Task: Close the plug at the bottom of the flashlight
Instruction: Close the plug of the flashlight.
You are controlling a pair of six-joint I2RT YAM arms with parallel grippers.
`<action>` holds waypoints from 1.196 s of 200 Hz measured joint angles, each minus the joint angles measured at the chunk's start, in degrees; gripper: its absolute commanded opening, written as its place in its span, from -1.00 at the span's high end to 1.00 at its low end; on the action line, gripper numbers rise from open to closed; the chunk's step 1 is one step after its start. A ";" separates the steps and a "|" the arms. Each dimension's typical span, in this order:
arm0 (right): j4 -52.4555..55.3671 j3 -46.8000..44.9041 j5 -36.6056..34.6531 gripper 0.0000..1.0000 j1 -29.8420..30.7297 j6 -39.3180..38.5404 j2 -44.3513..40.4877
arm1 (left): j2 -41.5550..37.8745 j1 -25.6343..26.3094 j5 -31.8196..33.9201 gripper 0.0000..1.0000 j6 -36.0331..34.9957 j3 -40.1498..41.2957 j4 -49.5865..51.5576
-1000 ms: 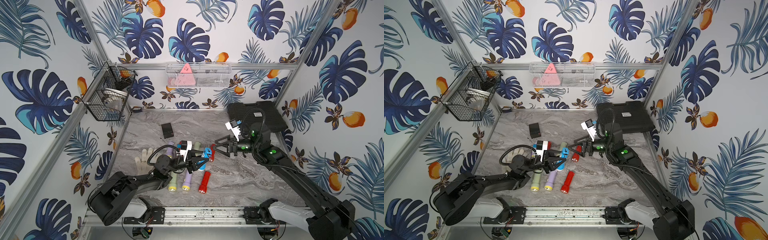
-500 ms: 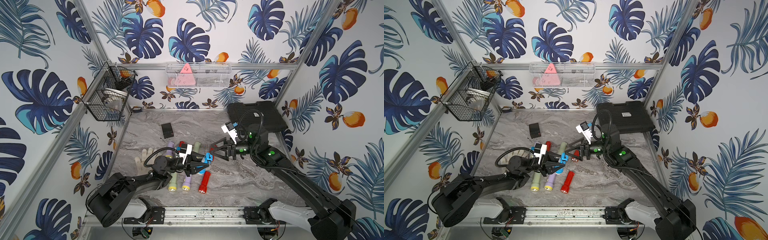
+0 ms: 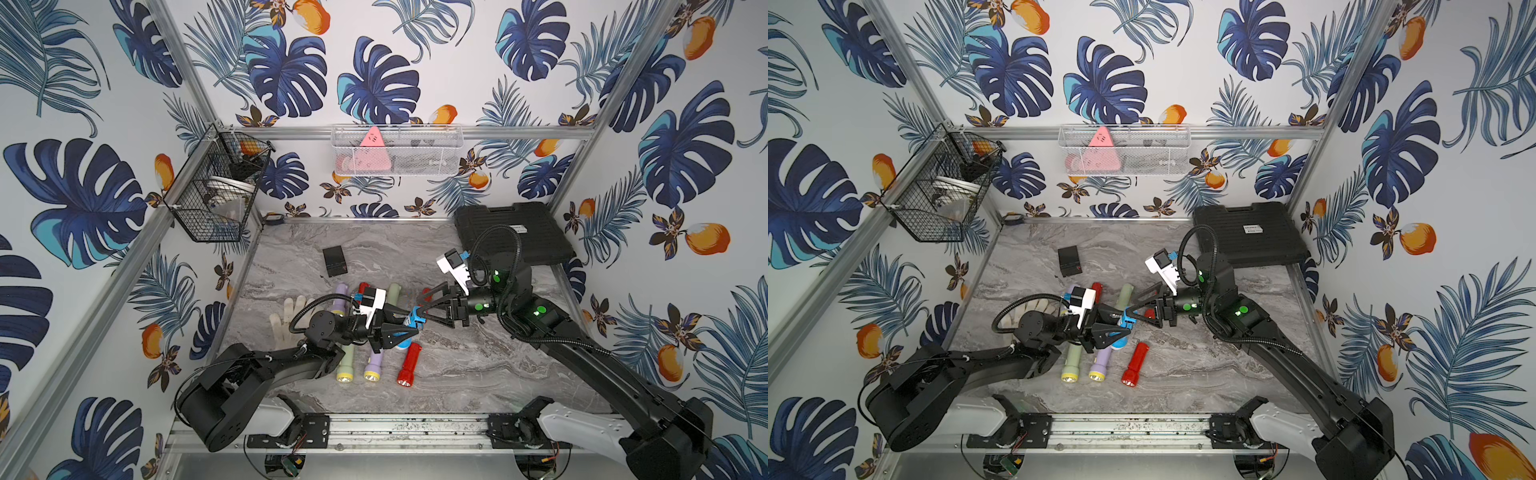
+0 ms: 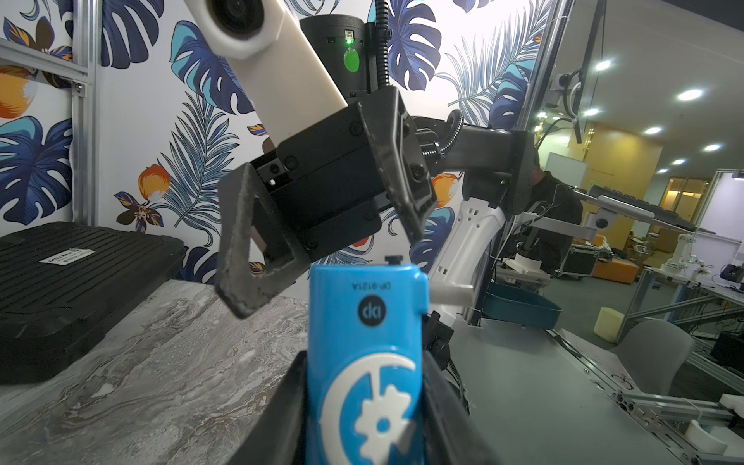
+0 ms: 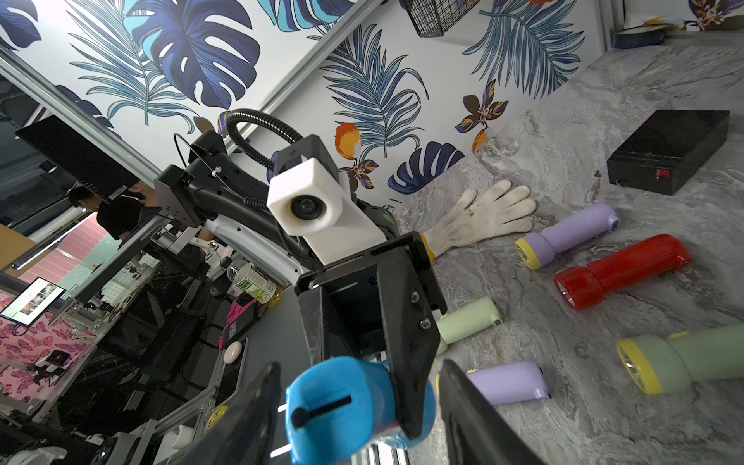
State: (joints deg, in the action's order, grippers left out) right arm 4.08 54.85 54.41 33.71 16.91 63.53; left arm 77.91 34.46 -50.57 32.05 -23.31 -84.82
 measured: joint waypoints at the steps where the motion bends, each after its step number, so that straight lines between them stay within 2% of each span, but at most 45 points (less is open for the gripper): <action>1: 0.04 -0.02 0.00 -0.27 0.02 0.00 -0.02 | 0.00 0.00 0.00 1.00 0.02 -0.02 0.00; 111: -1.46 -1.62 -0.61 -0.02 0.50 0.17 -1.11 | -0.52 -0.42 -1.07 1.00 1.42 -0.44 0.24; 182: -4.90 -2.08 -0.02 0.32 1.70 0.22 0.52 | -1.73 -0.87 -2.54 1.00 1.68 -0.57 3.50; 214: -6.34 -2.75 -1.01 0.34 1.84 0.26 0.09 | -2.86 -1.60 -2.93 1.00 2.32 -0.61 5.22; 239: -6.97 -2.75 -1.40 0.25 1.97 0.24 0.04 | -3.91 -2.16 -2.82 1.00 2.32 -0.59 5.68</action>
State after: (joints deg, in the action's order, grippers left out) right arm -2.90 52.10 53.01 35.68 17.15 63.57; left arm 74.00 32.29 -53.39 34.37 -23.90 -79.13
